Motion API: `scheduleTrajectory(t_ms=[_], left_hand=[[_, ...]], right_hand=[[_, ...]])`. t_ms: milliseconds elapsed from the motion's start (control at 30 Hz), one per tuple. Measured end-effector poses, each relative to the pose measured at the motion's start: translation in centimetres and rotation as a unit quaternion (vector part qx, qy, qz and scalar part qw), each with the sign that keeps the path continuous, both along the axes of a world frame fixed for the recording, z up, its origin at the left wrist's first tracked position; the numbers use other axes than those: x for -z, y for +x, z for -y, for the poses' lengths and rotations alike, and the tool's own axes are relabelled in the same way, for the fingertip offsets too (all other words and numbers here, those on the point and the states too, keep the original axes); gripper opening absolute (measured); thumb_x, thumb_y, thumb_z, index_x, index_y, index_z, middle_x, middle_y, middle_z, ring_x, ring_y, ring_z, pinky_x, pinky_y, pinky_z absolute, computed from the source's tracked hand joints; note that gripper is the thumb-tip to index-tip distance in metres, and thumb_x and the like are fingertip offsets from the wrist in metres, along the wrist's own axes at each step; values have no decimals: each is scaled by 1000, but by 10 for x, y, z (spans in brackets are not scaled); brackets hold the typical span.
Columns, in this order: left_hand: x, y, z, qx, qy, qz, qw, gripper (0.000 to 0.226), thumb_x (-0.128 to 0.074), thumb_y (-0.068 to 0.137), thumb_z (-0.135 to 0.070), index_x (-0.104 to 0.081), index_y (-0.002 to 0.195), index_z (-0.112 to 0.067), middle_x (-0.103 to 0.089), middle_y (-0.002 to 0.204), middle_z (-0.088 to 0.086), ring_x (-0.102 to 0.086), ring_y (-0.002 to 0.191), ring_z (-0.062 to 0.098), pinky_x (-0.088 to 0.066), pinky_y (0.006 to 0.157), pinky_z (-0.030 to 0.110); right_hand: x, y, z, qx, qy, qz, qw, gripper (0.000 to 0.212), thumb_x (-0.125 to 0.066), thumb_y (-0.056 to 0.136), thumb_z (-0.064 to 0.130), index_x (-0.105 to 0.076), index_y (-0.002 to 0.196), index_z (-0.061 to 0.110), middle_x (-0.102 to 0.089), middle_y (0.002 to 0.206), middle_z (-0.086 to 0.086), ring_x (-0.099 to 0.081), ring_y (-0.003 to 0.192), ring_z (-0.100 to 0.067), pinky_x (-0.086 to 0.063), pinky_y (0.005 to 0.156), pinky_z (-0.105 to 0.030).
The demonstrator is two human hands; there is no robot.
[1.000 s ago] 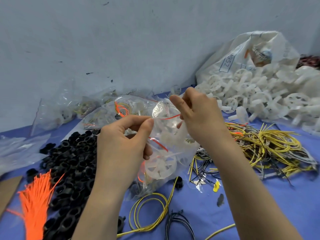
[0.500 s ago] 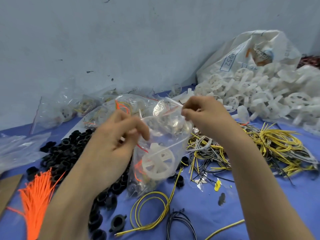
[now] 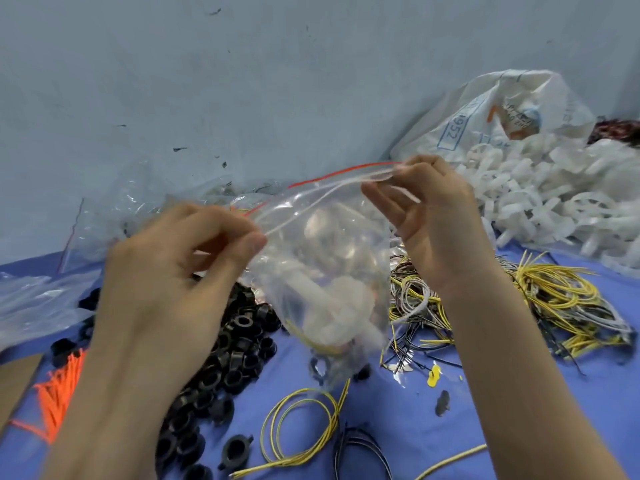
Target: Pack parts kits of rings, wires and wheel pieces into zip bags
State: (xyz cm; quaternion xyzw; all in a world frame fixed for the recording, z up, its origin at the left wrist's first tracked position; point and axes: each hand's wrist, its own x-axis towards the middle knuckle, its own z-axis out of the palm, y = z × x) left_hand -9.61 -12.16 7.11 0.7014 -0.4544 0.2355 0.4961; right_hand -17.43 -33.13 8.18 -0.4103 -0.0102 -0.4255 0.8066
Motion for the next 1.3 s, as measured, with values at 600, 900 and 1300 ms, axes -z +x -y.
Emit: scheduleTrajectory(t_ms=[600, 900, 1300], left_hand=[[13, 16, 4, 92, -6, -104, 990, 54, -67, 75, -19, -58, 114, -55, -57, 68, -5, -67, 73, 15, -47, 76, 10], [14, 16, 6, 100, 3, -92, 991, 53, -70, 75, -23, -58, 115, -56, -58, 69, -9, -62, 67, 6, -46, 74, 12], [8, -4, 16, 126, 50, -19, 991, 45, -62, 83, -36, -53, 123, -53, -65, 84, -12, -68, 88, 5, -50, 85, 15]], right_hand=[[14, -26, 36, 43, -200, -168, 964, 24, -70, 67, 3, -54, 82, 13, -64, 60, 0, -51, 41, -10, -43, 41, -19], [-1, -37, 23, 211, -450, -267, 826, 45, -80, 70, 31, -63, 112, 35, -67, 108, 13, -59, 103, 0, -46, 90, -19], [-14, -29, -31, 13, -598, -225, 769, 5, -77, 76, 12, -73, 79, 13, -70, 74, 2, -62, 71, -3, -44, 72, -13]])
